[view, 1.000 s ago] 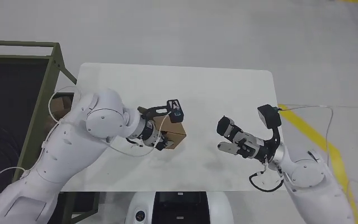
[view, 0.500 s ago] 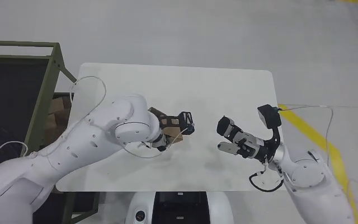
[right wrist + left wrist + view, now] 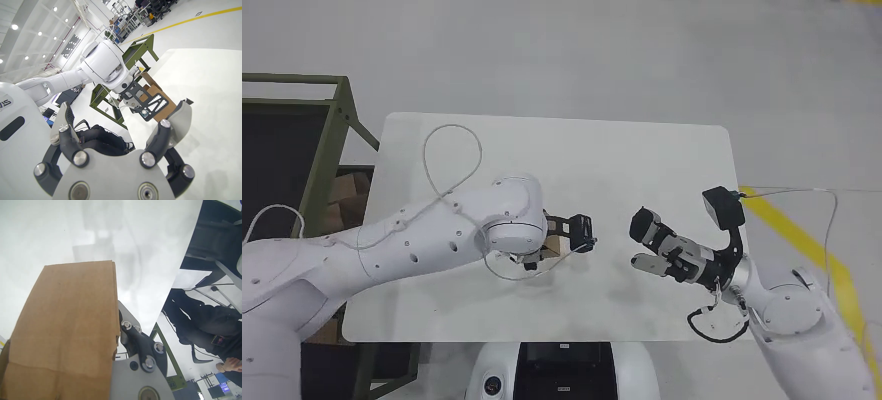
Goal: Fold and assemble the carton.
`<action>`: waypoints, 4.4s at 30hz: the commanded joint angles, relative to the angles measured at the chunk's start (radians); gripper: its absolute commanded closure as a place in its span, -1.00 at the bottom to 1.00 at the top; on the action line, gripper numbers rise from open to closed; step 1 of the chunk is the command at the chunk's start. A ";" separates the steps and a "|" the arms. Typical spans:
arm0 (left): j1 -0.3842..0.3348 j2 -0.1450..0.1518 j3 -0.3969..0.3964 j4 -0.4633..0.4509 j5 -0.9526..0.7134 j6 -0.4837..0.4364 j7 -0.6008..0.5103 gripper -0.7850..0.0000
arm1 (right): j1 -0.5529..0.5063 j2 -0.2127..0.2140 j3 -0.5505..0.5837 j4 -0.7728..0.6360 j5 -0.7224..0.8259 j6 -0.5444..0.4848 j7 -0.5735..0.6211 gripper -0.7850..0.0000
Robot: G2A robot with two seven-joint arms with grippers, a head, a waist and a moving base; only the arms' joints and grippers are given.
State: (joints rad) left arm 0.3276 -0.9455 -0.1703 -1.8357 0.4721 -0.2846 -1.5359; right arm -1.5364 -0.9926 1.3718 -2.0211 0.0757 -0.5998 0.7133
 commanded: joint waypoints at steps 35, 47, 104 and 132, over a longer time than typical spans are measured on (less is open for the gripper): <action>0.175 -0.165 0.000 0.213 0.398 -0.070 0.069 0.20 | 0.000 0.000 0.000 0.000 0.000 0.000 0.000 -1.00; 0.162 -0.159 0.000 0.185 0.372 -0.074 0.074 -0.03 | 0.000 0.000 0.000 0.000 0.000 0.000 0.000 -1.00; 0.713 0.479 -0.885 -0.199 -0.154 -0.026 0.762 -1.00 | 0.242 -0.029 -0.291 0.017 -0.524 0.613 0.167 -1.00; 0.740 0.429 -0.817 -0.045 -0.167 0.091 0.788 -1.00 | 0.482 -0.103 -0.514 0.144 -0.630 1.068 0.213 -1.00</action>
State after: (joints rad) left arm 1.0692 -0.5136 -0.9945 -1.8867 0.2919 -0.2104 -0.7435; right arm -1.0737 -1.0909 0.8728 -1.8893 -0.5498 0.4430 0.9213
